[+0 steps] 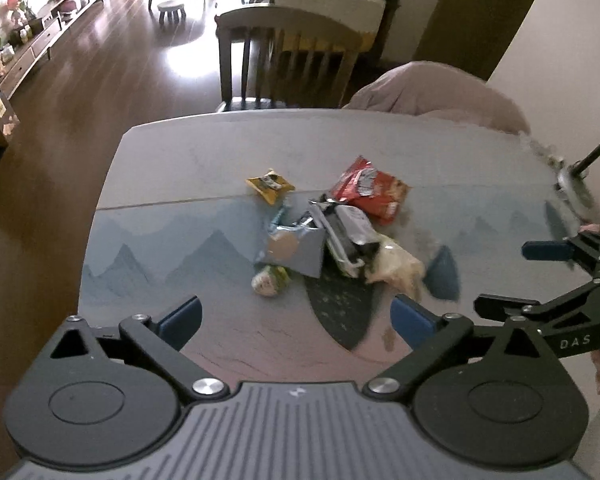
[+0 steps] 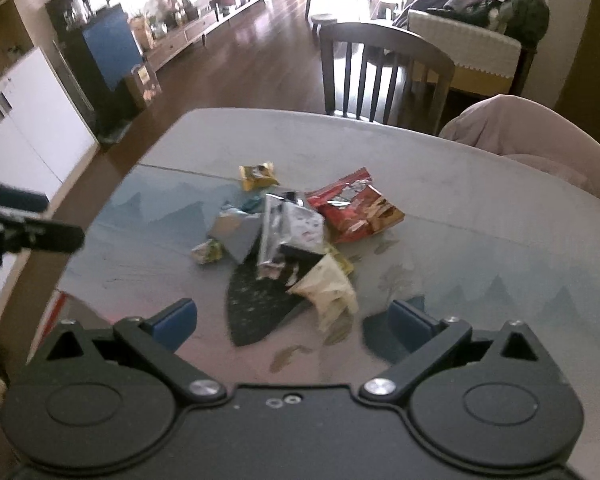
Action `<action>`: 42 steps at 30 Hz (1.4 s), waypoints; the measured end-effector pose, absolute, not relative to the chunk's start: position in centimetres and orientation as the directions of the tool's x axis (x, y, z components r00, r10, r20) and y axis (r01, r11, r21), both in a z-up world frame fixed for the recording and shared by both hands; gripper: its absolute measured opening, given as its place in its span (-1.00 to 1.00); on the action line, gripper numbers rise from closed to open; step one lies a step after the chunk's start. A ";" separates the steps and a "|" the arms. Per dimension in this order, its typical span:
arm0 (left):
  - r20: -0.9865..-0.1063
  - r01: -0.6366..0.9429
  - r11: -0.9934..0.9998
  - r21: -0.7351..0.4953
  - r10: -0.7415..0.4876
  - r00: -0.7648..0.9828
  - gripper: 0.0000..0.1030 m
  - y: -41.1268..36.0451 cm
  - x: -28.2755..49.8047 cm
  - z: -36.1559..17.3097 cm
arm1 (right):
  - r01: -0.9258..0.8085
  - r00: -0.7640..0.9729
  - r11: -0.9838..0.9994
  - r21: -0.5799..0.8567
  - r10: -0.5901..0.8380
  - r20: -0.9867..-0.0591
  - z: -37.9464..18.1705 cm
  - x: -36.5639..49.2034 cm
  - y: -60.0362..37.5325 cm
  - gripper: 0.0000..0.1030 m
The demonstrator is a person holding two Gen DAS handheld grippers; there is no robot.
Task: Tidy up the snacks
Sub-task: 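Grasp the cream paper packet with right tool while left tool grasps green pouch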
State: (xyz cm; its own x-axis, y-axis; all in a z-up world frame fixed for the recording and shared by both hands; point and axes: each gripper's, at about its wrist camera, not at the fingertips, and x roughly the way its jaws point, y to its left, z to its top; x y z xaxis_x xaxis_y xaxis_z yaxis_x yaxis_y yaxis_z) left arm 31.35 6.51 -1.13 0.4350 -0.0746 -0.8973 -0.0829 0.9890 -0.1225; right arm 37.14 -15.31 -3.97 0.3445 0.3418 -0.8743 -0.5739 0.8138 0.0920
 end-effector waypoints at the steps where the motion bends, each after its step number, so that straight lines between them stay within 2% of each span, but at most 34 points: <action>1: -0.902 -0.089 0.990 -0.111 -0.062 0.428 0.97 6.6 32.2 -1.6 | -0.580 0.334 0.810 0.090 0.337 -0.880 -4.6 38.0 -15.2 0.98; 13: -0.977 -0.120 0.992 -0.047 -0.021 0.211 0.96 7.6 39.8 -10.1 | -0.640 0.172 0.760 0.112 0.284 -0.943 -12.0 44.6 -13.5 0.89; 26: -0.999 -0.105 0.994 -0.023 -0.018 0.041 0.92 7.9 43.2 -17.5 | -0.672 0.092 0.730 0.121 0.244 -0.965 -17.7 47.4 -11.7 0.70; 27: -0.999 -0.104 0.994 -0.023 -0.020 0.033 0.89 7.9 43.4 -18.0 | -0.675 0.088 0.728 0.123 0.245 -0.966 -17.9 47.5 -11.7 0.69; 29: -0.999 -0.102 0.994 -0.029 -0.027 0.020 0.67 7.9 43.6 -18.6 | -0.682 0.084 0.721 0.119 0.239 -0.967 -18.4 47.5 -11.6 0.65; 32: -0.999 -0.104 0.994 -0.040 -0.040 -0.003 0.47 8.1 43.8 -19.5 | -0.695 0.074 0.709 0.118 0.234 -0.969 -19.0 47.5 -11.4 0.56; 42: -0.997 -0.114 0.991 -0.067 -0.071 -0.028 0.04 8.4 44.1 -21.0 | -0.725 0.075 0.681 0.105 0.229 -0.971 -19.6 47.1 -10.6 0.16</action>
State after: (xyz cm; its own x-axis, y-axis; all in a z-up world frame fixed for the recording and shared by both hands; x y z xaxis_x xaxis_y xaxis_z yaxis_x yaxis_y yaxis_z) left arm 44.12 8.36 -21.03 -0.0283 -0.0708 -0.9971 -0.1144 0.9912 -0.0672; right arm 47.13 -10.59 -19.56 0.0745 0.2290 -0.9706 -0.7251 0.6806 0.1049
